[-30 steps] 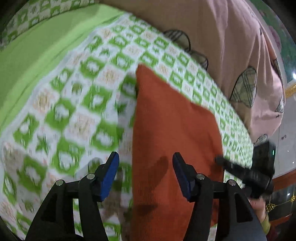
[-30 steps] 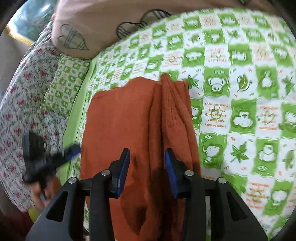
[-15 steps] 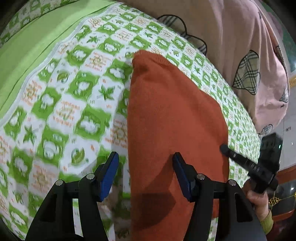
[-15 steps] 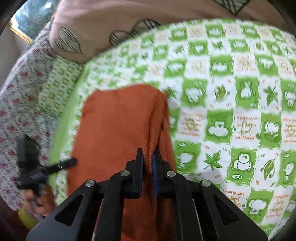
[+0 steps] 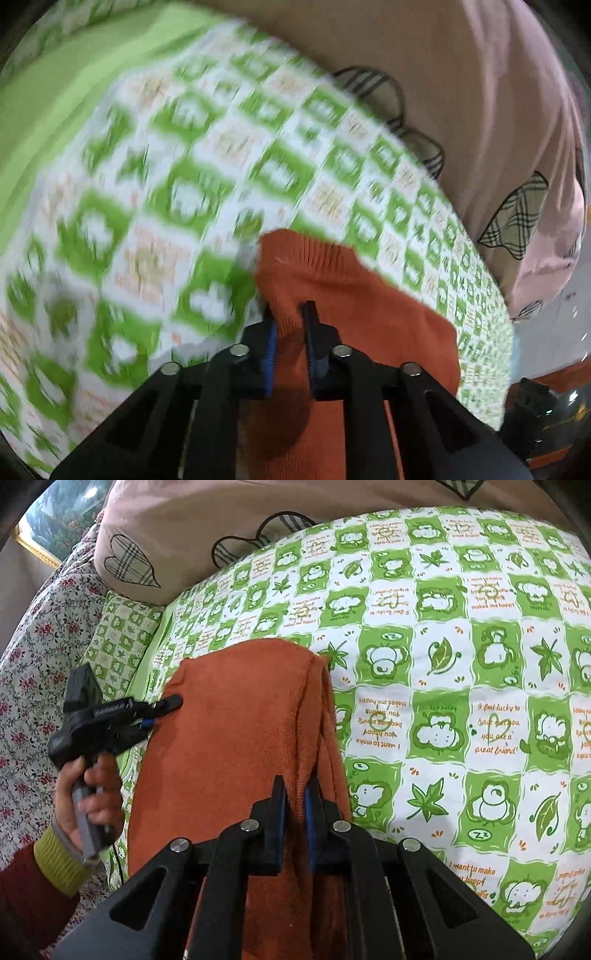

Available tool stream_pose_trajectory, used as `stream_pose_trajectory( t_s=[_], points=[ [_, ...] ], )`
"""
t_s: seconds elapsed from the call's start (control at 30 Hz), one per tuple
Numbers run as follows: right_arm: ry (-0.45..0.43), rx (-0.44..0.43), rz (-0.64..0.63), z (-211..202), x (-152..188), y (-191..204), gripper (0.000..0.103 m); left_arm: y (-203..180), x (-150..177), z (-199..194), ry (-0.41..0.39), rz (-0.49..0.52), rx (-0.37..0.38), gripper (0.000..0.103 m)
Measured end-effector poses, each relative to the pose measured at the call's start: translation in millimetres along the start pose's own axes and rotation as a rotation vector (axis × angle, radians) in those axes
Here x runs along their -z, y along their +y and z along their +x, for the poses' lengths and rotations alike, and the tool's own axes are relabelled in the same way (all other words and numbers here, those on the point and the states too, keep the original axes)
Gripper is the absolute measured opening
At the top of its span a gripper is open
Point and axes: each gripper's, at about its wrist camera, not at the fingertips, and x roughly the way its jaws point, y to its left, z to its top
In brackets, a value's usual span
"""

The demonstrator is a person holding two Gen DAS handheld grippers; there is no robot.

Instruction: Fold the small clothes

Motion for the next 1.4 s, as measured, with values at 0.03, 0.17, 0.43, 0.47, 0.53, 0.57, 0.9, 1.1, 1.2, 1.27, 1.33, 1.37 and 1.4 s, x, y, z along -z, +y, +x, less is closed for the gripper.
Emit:
stream_pose_trajectory(
  t_s=[0.03, 0.17, 0.43, 0.47, 0.53, 0.57, 0.9, 1.1, 1.2, 1.27, 1.33, 1.37, 1.4],
  points=[
    [-0.007, -0.006, -0.006, -2.6, -1.1, 0.3, 0.010, -3.9, -4.1, -4.5, -0.025, 0.023, -0.003, 0.009],
    [-0.001, 0.008, -0.009, 1.9, -2.5, -2.2, 0.010, 0.3, -10.7, 0.0, -0.023, 0.040, -0.037, 0.010],
    [0.014, 0.058, 0.004, 12.9, -4.3, -1.7, 0.010, 10.7, 32.8, -53.4, -0.036, 0.059, -0.033, 0.016],
    [0.018, 0.054, 0.013, 13.9, -5.3, -3.1, 0.010, 10.5, 46.0, -65.8, -0.038, 0.057, -0.026, 0.021],
    [0.028, 0.046, 0.019, 13.7, -6.9, -3.5, 0.011, 8.1, 73.6, -88.5, -0.043, 0.061, -0.031, 0.028],
    [0.033, 0.034, 0.025, 12.1, -6.8, -3.6, 0.012, 6.5, 91.3, -101.6, -0.045, 0.066, -0.033, 0.032],
    [0.073, -0.021, -0.004, -49.6, 69.1, -7.0, 0.031, -6.0, 237.0, -144.4, 0.004, 0.170, -0.213, 0.057],
    [0.136, -0.035, -0.060, -39.0, 100.7, 2.2, 0.020, -12.6, 265.0, -136.0, -0.013, 0.206, -0.248, 0.070],
    [0.146, -0.031, -0.104, -37.4, 89.4, 13.9, 0.005, -19.2, 268.1, -126.7, -0.002, 0.238, -0.258, 0.070],
    [0.101, -0.070, -0.132, -54.7, 75.3, 27.3, 0.005, -25.7, 269.3, -123.8, -0.012, 0.266, -0.267, 0.070],
    [0.054, -0.110, -0.164, -76.1, 61.6, 40.4, 0.004, -31.7, 268.9, -121.2, -0.019, 0.280, -0.267, 0.070],
    [0.029, -0.125, -0.183, -87.4, 53.9, 47.4, 0.004, -35.1, 268.7, -119.4, -0.022, 0.289, -0.263, 0.071],
    [0.010, -0.135, -0.196, -96.4, 47.2, 52.8, 0.004, -38.5, 268.6, -117.0, -0.021, 0.300, -0.256, 0.071]
  ],
)
